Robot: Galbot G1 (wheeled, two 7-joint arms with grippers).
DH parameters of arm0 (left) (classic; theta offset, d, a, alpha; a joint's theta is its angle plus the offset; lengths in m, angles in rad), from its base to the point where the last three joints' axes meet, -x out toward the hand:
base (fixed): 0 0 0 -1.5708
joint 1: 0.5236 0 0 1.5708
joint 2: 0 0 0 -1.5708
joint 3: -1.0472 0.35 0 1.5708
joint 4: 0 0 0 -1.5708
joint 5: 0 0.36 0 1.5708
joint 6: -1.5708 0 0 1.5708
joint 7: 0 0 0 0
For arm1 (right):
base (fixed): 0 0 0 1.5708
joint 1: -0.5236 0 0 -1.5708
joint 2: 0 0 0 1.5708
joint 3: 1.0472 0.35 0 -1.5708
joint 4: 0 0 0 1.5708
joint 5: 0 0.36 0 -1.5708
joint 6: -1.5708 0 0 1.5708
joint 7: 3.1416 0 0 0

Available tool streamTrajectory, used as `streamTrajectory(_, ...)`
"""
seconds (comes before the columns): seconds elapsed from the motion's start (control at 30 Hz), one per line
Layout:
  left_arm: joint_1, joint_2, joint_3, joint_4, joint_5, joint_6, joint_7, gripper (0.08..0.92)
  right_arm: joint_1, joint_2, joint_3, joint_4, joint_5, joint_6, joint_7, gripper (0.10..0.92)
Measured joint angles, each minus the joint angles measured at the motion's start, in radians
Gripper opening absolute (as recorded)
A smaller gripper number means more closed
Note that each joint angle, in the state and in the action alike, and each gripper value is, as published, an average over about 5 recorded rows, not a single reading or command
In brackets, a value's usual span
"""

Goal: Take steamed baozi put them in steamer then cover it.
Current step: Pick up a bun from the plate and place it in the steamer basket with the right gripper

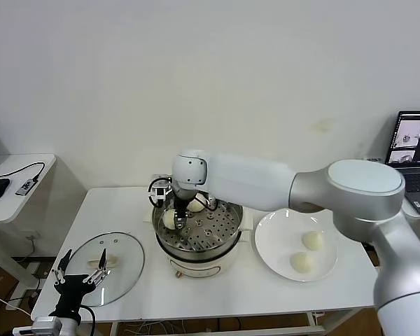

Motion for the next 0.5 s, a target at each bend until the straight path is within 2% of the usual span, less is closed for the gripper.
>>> streamTrajectory(0.13,0.000,0.000,0.000,-0.002,0.000,0.000,0.000,0.823,0.013,-0.017,0.007,0.015,-0.015,0.009,-0.022,0.813)
streamTrajectory(0.5,-0.004,0.014,0.000,-0.007,0.000,0.005,0.001,0.823,0.162,-0.231,-0.002,0.196,-0.063,0.076,-0.165,0.823)
